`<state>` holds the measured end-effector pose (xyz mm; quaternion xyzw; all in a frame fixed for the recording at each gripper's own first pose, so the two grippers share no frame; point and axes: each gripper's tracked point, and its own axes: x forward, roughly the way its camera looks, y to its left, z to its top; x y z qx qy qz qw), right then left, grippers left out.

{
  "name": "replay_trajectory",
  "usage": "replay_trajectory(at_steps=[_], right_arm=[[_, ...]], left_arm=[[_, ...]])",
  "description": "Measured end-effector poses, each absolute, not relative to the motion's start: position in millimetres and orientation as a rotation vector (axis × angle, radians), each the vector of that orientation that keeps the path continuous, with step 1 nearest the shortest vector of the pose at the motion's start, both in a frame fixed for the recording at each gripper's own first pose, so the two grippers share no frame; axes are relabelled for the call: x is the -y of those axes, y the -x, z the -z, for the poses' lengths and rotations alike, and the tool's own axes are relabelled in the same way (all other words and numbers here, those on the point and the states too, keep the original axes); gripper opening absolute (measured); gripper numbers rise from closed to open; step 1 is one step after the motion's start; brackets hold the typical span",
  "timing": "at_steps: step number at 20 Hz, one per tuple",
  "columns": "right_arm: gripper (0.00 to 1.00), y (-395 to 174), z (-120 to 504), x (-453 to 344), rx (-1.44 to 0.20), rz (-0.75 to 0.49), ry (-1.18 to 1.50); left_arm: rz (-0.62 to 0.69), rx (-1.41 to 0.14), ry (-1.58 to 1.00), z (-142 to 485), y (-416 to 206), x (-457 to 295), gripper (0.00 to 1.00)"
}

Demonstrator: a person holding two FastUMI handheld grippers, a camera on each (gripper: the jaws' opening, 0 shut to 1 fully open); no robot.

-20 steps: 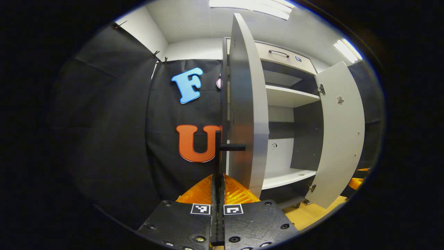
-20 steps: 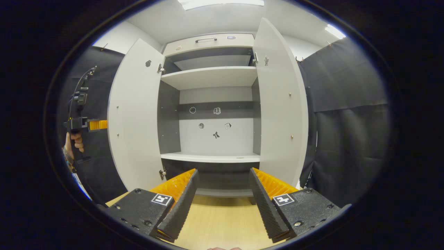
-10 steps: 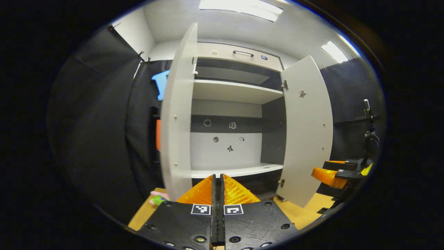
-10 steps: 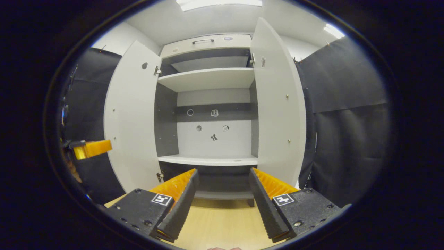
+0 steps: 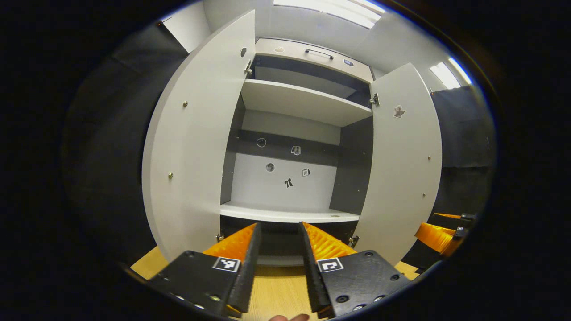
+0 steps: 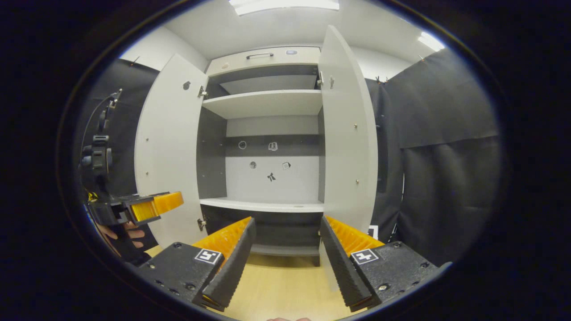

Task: Open the right door of the double-door shoe cabinet with the right hand, and open the left door with the left hand.

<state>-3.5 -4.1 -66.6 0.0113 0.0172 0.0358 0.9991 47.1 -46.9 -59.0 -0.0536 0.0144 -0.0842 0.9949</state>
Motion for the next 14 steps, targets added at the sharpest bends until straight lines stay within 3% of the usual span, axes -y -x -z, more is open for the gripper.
replay_trajectory(at_steps=[1,2,3,4,5,6,14], right_arm=[[0.91,3.3,66.7,6.0,-0.036,-0.07,-0.025],[0.91,2.7,67.0,7.9,-0.036,-0.066,-0.027],[0.91,2.3,68.2,9.1,-0.036,-0.064,-0.03],[0.91,2.5,67.7,10.1,-0.034,-0.065,-0.034],[0.91,1.9,67.1,10.8,-0.03,-0.063,-0.039],[0.91,1.3,66.3,12.7,-0.024,-0.06,-0.041],[0.9,3.0,56.9,17.3,-0.002,-0.054,-0.069]], left_arm=[[0.165,-0.023,0.099,57.6,-48.5,47.3,0.63],[0.162,-0.021,0.086,57.6,-48.7,46.8,0.63],[0.154,-0.017,0.067,55.9,-46.9,46.0,0.69],[0.147,-0.015,0.042,54.9,-47.7,44.2,0.76],[0.141,-0.01,0.019,53.6,-46.5,43.8,0.91],[0.148,-0.003,0.003,52.9,-45.8,45.9,0.95],[0.165,0.003,-0.009,51.2,-35.6,54.2,0.93]])
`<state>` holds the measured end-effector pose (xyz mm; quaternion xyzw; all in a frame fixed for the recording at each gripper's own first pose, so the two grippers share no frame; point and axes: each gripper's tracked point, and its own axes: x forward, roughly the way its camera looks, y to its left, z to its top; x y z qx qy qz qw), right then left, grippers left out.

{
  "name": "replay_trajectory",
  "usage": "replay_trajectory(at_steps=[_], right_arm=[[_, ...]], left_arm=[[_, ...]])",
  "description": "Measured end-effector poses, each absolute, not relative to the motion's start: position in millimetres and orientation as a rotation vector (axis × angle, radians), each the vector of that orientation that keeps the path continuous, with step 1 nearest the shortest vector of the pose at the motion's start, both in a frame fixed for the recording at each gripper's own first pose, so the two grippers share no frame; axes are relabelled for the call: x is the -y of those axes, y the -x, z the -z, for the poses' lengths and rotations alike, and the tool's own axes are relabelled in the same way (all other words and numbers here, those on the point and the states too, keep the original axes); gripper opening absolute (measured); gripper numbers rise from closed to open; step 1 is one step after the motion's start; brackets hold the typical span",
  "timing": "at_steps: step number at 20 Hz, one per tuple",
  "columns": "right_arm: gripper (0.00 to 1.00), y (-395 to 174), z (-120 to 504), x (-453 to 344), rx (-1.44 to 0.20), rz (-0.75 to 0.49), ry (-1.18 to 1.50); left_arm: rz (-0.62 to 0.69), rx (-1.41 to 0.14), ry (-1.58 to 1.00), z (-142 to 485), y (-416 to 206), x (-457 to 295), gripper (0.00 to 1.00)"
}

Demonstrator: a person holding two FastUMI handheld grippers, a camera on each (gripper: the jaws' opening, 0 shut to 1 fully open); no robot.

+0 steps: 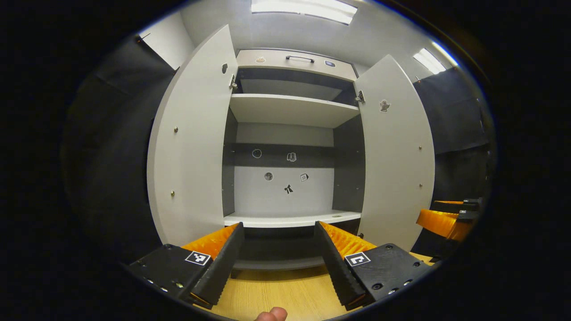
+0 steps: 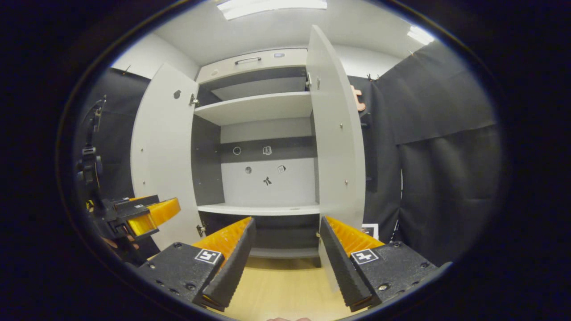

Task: Open the right door of the double-door shoe cabinet with the right hand, and open the left door with the left hand.

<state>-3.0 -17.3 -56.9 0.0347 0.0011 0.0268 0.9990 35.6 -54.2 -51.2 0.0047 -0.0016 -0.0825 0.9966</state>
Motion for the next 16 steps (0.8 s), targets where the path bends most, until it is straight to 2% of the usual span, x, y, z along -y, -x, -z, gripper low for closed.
replay_trajectory(at_steps=[16], right_arm=[[0.91,11.1,50.0,14.6,0.027,-0.065,-0.069]], left_arm=[[0.182,0.017,-0.012,37.4,-23.9,64.5,0.93]])
